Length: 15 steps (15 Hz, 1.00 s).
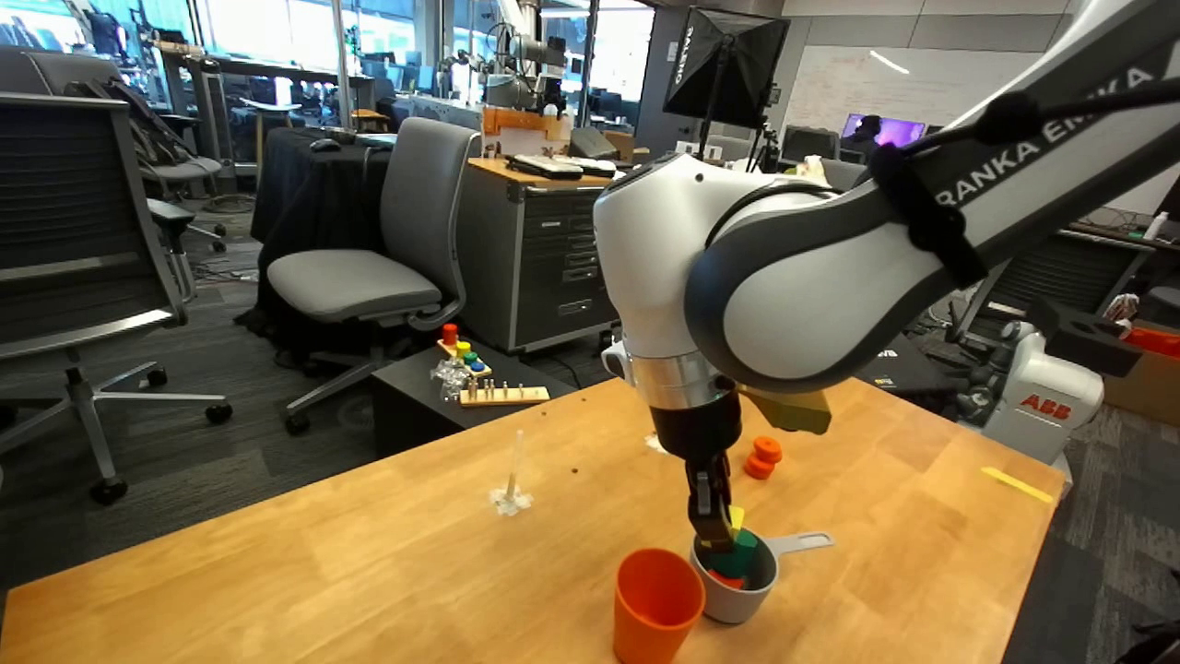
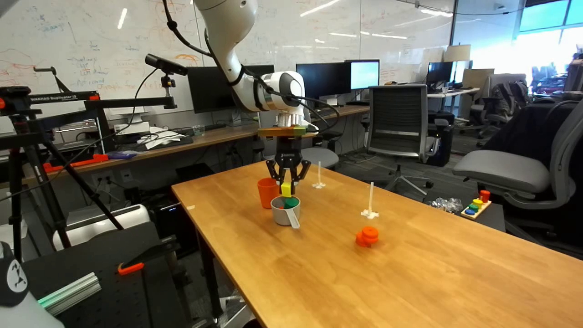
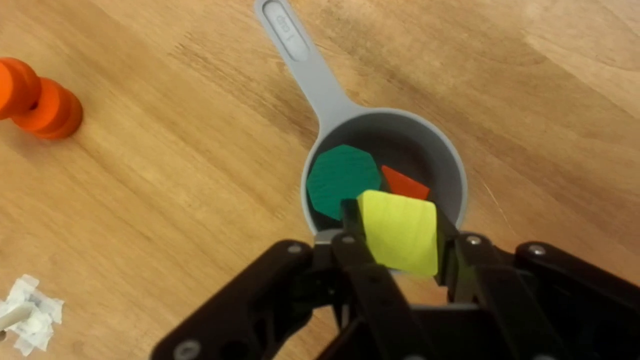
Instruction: Put the orange, green and yellow building blocks in the grey pot
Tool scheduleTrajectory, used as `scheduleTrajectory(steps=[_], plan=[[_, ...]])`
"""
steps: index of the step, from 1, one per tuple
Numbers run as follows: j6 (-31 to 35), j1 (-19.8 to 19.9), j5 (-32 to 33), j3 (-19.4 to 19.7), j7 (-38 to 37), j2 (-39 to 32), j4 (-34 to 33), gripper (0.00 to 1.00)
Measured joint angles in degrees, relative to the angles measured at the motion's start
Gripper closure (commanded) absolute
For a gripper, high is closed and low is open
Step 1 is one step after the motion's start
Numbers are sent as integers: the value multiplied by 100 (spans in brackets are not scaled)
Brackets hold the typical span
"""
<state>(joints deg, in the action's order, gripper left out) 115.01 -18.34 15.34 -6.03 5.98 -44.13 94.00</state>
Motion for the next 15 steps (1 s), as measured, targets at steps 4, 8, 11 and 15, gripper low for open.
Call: scheduleTrajectory(steps=[4,8,11,15], plan=[[-41,-93,4,0,-72,-76,-79,86],[-98,-158,5,0,-137,-103,-105,35],[-118,-170,5,0,-158,-106,-107,12],[-188,-153,5,0,-129,-120,-97,0]])
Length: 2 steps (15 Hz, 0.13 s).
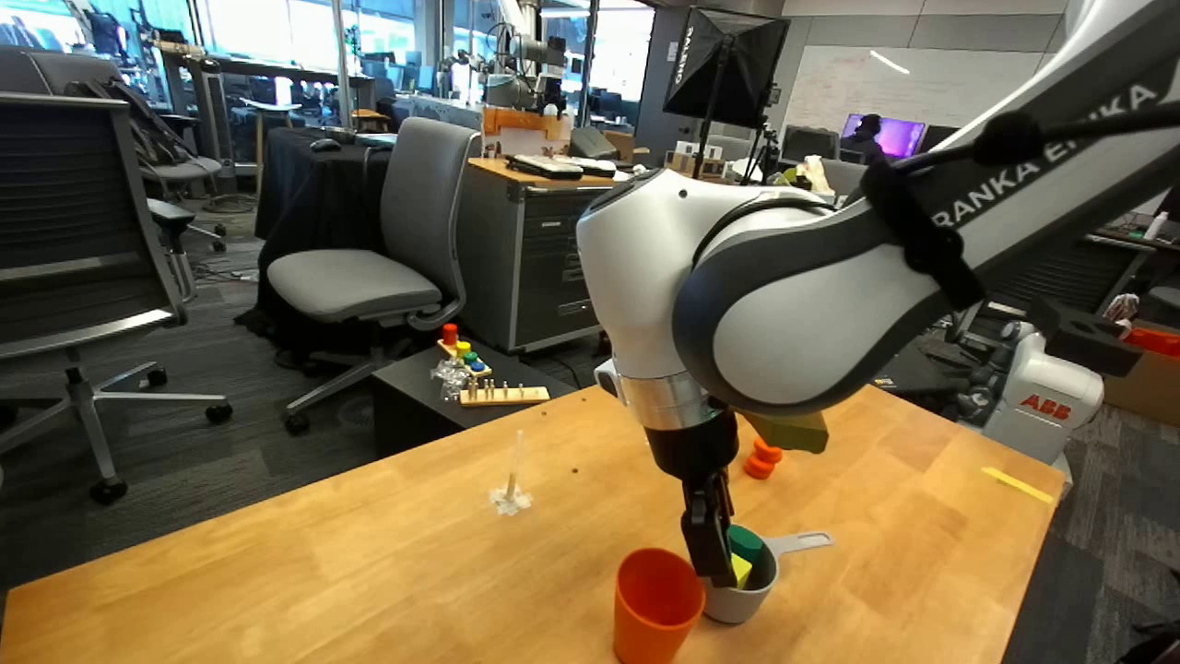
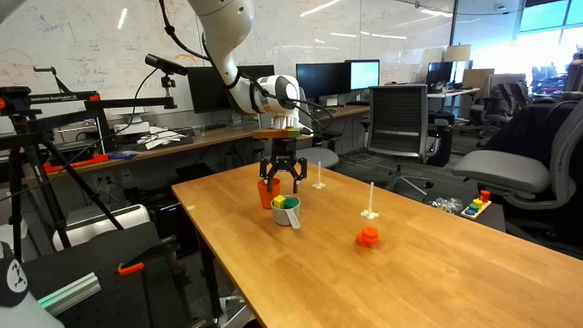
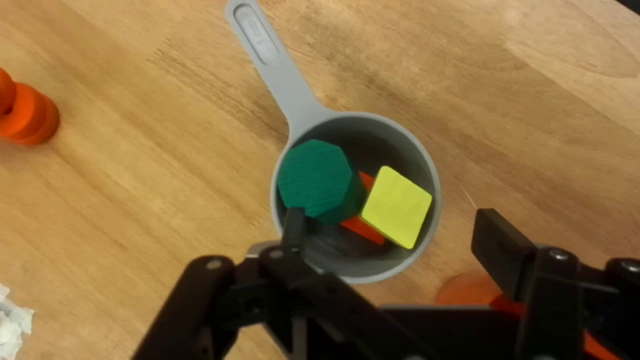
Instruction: Put the orange, green and yellow building blocks in the grey pot
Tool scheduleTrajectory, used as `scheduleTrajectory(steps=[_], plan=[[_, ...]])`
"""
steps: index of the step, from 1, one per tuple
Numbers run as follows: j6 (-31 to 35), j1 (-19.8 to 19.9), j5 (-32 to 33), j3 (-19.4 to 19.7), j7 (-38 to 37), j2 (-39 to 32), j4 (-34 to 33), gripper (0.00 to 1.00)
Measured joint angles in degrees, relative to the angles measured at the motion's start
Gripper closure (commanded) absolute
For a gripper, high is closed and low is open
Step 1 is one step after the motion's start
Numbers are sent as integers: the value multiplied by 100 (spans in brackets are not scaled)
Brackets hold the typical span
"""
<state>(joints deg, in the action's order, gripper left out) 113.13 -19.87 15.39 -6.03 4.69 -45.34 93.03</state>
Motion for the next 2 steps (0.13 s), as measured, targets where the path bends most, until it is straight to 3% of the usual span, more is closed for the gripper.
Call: scheduleTrajectory(steps=[2], plan=[[-14,29,0,0,26,-7,27,0]])
